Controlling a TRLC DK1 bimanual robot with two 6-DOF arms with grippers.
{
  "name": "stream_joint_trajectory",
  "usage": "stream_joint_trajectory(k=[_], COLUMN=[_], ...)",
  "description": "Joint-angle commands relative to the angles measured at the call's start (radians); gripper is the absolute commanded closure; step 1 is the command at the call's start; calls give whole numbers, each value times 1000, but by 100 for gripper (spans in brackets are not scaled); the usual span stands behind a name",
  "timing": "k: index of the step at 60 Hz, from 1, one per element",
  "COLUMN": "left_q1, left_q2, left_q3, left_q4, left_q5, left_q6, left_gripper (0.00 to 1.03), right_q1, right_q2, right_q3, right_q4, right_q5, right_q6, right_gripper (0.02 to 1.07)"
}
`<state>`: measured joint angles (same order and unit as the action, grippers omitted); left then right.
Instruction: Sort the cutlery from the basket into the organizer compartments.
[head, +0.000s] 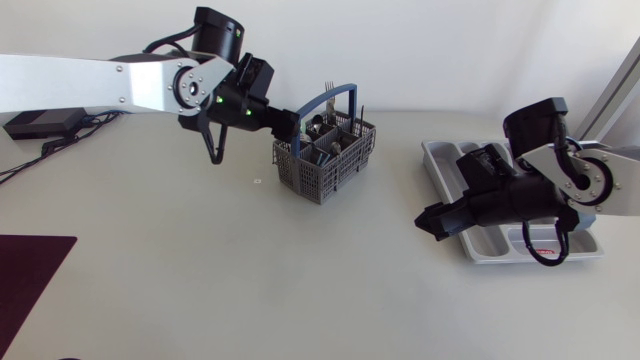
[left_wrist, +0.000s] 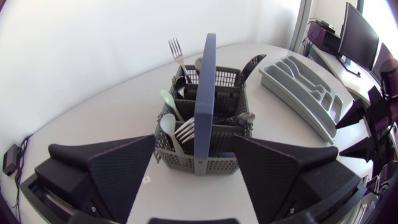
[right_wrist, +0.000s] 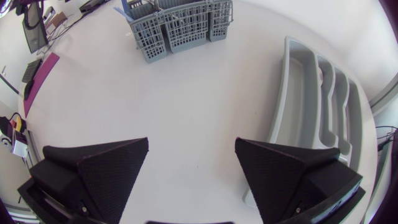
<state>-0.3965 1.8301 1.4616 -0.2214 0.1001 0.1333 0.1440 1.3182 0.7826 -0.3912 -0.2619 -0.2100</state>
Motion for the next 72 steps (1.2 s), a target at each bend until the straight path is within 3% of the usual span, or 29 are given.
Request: stream_joint_trajectory(k=[1,5,16,23,29,50,72], left_q1=[-8,-8,-1,8,10,13,21], left_q2=[78,110,198,225,221,0,-543], left_q3=[78,111,183,197,181,-67,-564], left_q4=[11,14,22,24,24,11,-91], left_q5=[7,18,41,55,70,115,182], left_q6=[17,17,14,12,17,35,75], left_gripper=[28,29,50,81,100,100,100], right_q1=[22,31,37,52,68,81,103], right_q2=[38,47,59,58,52,9,-111], right_q3=[27,33,49,52,52,55,9], right_q4=[8,14,18,20,20,11,-9], right_q5=[-3,-3,-2,0,4,35,53], right_q6=[4,6,3,-2,1,12,15], right_gripper=[7,7,7,7,7,7,7])
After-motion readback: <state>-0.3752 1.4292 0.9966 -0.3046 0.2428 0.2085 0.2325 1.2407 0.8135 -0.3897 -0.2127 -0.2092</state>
